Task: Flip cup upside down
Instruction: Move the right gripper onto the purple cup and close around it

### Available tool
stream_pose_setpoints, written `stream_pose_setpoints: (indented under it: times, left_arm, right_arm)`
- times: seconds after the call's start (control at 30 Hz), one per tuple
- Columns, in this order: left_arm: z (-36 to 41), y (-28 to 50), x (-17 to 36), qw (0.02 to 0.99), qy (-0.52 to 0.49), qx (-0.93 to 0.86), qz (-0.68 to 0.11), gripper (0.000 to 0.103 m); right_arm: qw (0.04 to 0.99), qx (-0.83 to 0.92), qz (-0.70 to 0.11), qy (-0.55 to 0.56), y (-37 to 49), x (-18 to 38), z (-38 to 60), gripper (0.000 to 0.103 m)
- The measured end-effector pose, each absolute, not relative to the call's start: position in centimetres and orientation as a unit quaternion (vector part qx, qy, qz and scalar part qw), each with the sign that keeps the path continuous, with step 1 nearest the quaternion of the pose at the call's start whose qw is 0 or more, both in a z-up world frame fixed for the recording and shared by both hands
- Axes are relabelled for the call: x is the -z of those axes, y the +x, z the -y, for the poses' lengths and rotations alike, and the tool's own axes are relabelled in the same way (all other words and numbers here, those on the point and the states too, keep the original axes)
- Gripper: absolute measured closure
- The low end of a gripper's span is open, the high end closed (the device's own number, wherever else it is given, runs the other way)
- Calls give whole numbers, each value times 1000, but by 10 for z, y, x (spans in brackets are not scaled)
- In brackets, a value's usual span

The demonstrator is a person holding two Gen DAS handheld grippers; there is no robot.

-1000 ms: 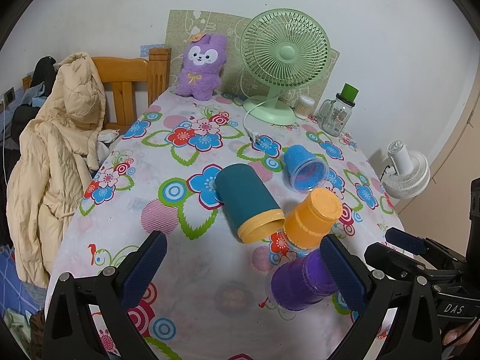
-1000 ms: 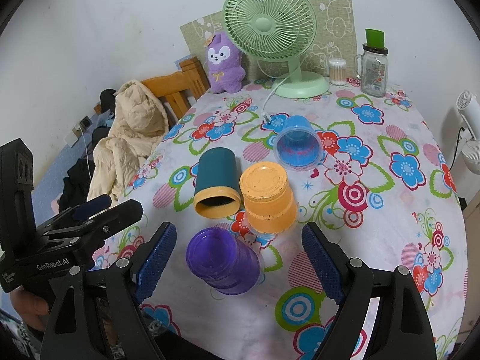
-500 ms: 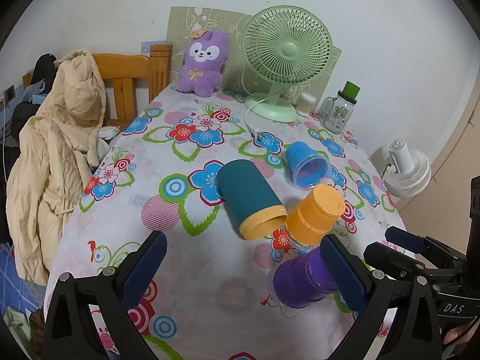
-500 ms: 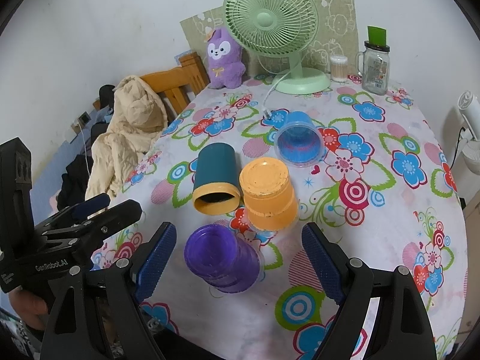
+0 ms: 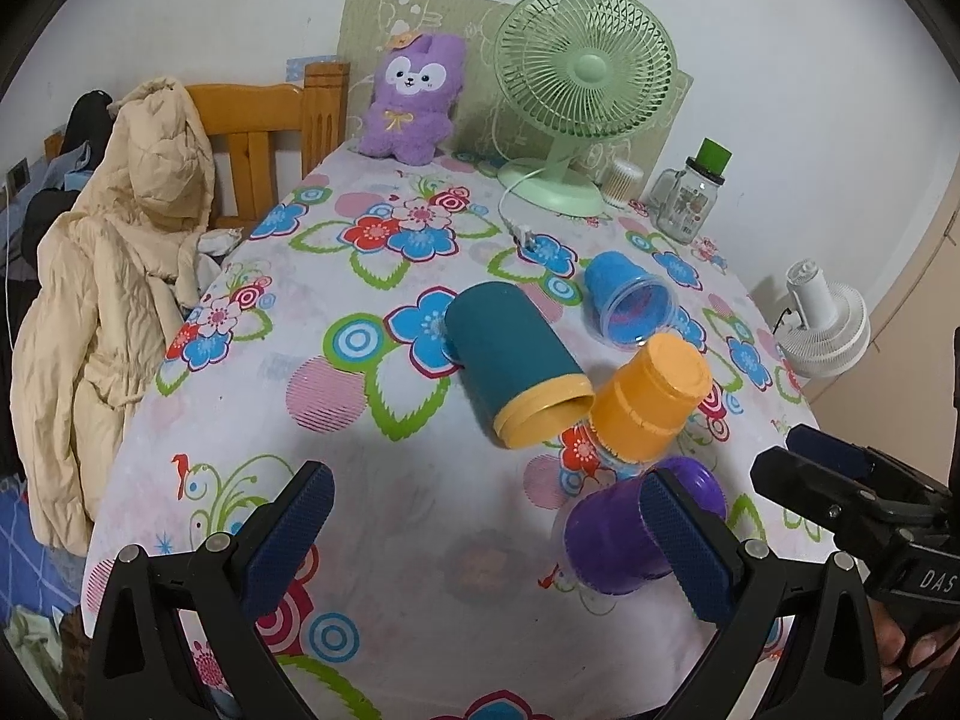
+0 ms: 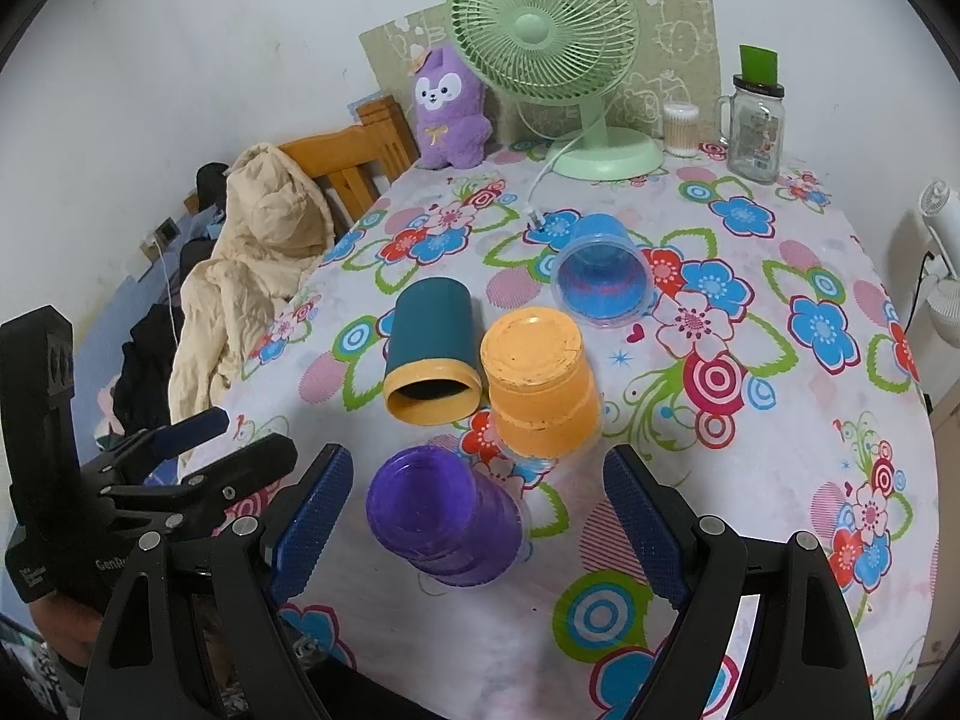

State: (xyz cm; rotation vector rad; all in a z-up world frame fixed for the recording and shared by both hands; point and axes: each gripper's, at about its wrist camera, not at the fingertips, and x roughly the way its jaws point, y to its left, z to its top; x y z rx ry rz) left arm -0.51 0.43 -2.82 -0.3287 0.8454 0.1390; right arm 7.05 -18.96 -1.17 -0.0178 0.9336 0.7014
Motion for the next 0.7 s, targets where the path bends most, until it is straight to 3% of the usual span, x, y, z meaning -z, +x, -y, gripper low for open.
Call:
stream_pose_setpoints:
  times: [0.7]
  left_arm:
    - [2, -10, 73, 871, -141, -52, -467, 0]
  right_arm:
    - [796, -342, -493, -77, 73, 41, 145, 16]
